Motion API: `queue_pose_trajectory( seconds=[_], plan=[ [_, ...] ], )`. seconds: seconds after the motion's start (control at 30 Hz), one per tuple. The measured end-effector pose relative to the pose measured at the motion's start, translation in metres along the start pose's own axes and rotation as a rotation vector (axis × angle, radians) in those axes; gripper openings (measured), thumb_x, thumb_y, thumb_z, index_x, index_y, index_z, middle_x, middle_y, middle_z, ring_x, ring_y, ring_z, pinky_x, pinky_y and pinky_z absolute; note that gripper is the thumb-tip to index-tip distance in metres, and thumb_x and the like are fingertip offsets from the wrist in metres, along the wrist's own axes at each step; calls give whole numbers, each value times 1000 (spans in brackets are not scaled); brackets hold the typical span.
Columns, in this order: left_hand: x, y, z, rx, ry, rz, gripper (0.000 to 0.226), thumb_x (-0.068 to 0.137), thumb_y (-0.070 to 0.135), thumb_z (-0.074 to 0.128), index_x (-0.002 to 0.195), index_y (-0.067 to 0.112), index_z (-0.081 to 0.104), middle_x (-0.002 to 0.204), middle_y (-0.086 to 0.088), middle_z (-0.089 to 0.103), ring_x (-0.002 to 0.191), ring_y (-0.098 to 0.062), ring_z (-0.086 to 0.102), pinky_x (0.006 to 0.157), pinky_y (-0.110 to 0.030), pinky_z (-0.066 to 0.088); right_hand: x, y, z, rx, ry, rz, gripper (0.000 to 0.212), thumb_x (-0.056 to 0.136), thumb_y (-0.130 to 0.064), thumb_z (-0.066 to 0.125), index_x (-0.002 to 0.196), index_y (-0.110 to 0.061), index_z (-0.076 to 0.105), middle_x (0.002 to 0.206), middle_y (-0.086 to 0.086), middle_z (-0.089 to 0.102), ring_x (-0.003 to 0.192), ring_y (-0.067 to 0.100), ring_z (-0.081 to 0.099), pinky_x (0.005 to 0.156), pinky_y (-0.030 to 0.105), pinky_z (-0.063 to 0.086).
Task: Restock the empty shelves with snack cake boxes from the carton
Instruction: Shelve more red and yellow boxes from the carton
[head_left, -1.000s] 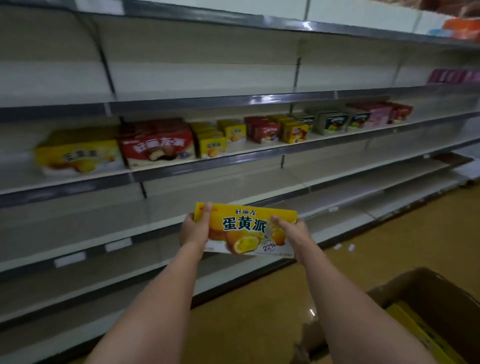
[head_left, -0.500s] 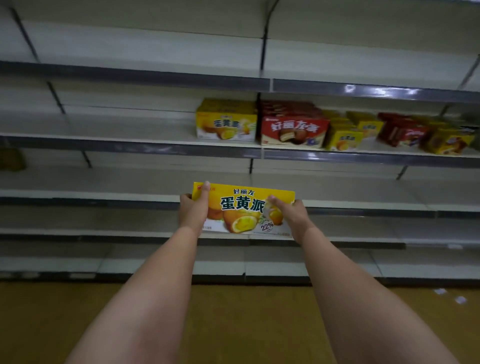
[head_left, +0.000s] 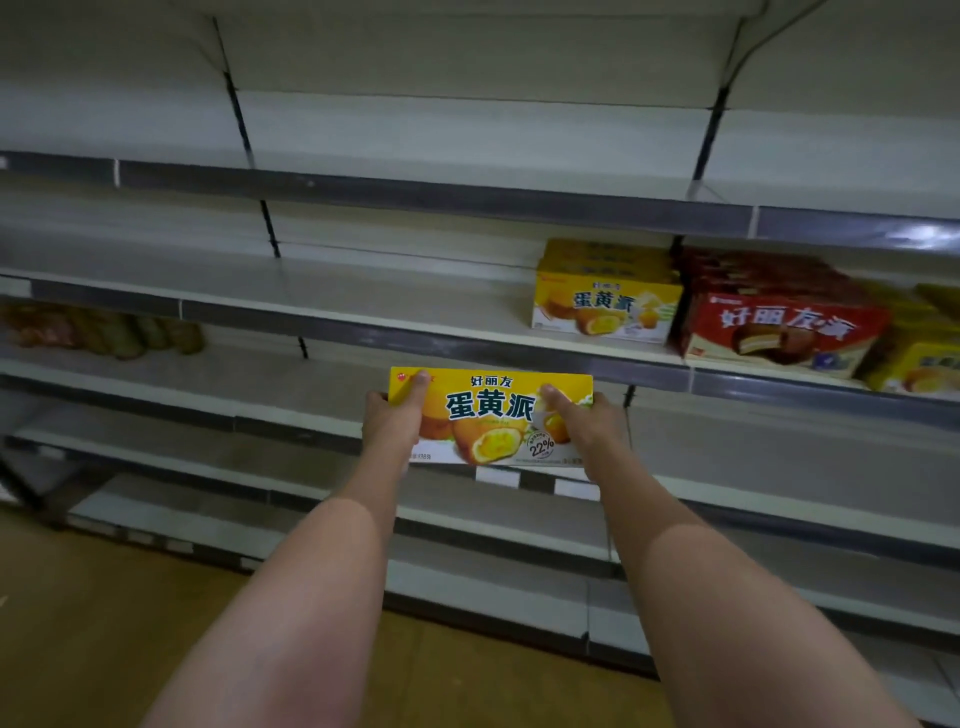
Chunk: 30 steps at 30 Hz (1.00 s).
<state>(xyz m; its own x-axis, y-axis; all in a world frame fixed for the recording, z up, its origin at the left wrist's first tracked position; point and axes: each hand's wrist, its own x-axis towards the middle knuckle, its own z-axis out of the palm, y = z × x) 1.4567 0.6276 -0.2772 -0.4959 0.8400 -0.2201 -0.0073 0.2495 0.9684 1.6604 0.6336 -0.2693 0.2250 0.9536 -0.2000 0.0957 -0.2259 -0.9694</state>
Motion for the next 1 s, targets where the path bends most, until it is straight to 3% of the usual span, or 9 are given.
queue_pose_trajectory(
  seconds=[0.1, 0.2, 0.3, 0.37, 0.43, 0.63, 0.73, 0.83, 1.0],
  plan=[
    [45, 19, 2, -14, -25, -4, 76, 82, 62, 58, 135, 12, 38, 130, -11, 55, 114, -32, 54, 90, -41, 40, 34, -21, 21, 27, -66, -16, 42, 79, -31, 76, 110, -8, 59, 107, 13, 67, 92, 28, 66, 80, 39, 55],
    [86, 38, 3, -47, -51, 32, 83, 78, 65, 60, 136, 12, 35, 128, -8, 55, 109, -30, 56, 93, -43, 43, 69, -47, 43, -29, -98, -16, 23, 78, -22, 77, 92, -16, 59, 101, 11, 67, 91, 30, 65, 85, 42, 54],
    [121, 58, 6, -40, -59, 107, 53, 86, 54, 59, 119, 17, 40, 116, -9, 56, 92, -25, 61, 80, -39, 51, 113, -61, 61, -189, -84, -53, 77, 46, -59, 85, 108, -20, 61, 112, 6, 66, 102, 27, 64, 91, 43, 52],
    [141, 68, 9, -47, -60, 135, 41, 89, 48, 59, 110, 18, 41, 108, -6, 56, 83, -19, 59, 71, -32, 48, 126, -73, 69, -325, -78, -76, 73, 59, -60, 79, 114, -18, 59, 114, 1, 65, 104, 23, 62, 95, 43, 50],
    [159, 78, 14, -51, -24, 148, 39, 88, 47, 60, 107, 17, 45, 106, -6, 57, 88, -22, 59, 76, -34, 48, 131, -88, 73, -461, -36, -87, 69, 73, -58, 71, 120, -10, 55, 116, 5, 63, 105, 24, 60, 95, 41, 48],
    [212, 93, 25, 86, 11, 184, 72, 73, 73, 51, 114, 15, 57, 121, -15, 57, 110, -36, 55, 97, -52, 45, 169, -109, 100, -712, 85, -126, 64, 81, -64, 58, 109, -7, 56, 101, 11, 62, 103, 30, 59, 72, 30, 41],
    [242, 104, 28, 76, -72, 197, 60, 86, 63, 50, 121, 15, 55, 121, -13, 59, 107, -33, 58, 96, -50, 46, 185, -115, 120, -740, 158, -181, 59, 77, -70, 57, 93, -13, 58, 81, 6, 62, 86, 26, 62, 62, 27, 43],
    [275, 115, 32, 122, -154, 218, 59, 87, 61, 50, 126, 18, 52, 126, -13, 57, 110, -35, 57, 96, -49, 46, 206, -119, 138, -664, 244, -139, 64, 73, -67, 64, 111, -15, 58, 104, 6, 66, 101, 27, 63, 78, 33, 51],
    [319, 114, 38, 512, -233, 309, 62, 84, 58, 59, 133, 24, 46, 137, -15, 37, 126, -35, 39, 107, -44, 35, 222, -112, 154, -479, 321, -88, 54, 86, -37, 66, 128, -8, 48, 125, 14, 53, 117, 31, 53, 83, 32, 41]
  ],
)
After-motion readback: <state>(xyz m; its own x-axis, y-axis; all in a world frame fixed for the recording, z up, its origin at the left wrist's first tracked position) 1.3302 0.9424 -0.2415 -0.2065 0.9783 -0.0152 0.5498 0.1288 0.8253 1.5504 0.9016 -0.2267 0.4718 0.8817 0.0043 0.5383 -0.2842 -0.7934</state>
